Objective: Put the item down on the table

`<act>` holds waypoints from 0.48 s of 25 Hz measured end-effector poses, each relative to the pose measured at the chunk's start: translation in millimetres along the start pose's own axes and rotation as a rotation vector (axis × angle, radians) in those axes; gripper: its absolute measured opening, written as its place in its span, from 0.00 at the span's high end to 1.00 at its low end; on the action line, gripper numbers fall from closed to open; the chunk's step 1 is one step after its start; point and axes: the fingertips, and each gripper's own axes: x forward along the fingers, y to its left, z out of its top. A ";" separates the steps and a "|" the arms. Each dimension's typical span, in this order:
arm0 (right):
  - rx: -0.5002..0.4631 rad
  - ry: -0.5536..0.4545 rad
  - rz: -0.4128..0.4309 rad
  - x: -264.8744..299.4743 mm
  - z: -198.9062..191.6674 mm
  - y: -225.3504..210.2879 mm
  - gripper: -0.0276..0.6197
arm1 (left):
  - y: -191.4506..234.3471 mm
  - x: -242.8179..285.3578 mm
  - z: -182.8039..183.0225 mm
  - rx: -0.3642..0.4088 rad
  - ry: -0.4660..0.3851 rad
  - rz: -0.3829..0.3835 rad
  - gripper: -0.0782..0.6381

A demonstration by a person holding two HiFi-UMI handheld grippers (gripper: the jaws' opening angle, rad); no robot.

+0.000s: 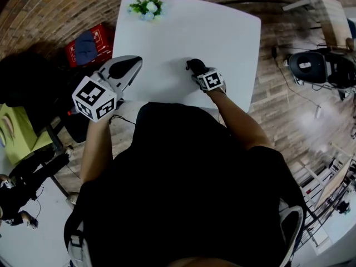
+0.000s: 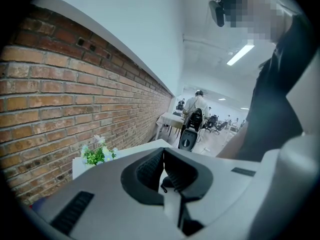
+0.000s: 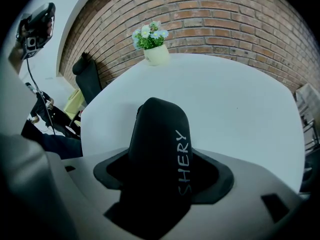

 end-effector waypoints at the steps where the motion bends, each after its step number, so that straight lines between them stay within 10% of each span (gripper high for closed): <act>1: -0.011 0.003 -0.006 -0.1 0.1 -0.4 0.43 | -0.3 0.5 -1.1 0.000 0.003 -0.001 0.88; 12: -0.049 0.043 -0.039 8.7 -13.0 1.7 0.42 | -4.4 0.3 -8.2 -0.002 0.005 -0.005 0.88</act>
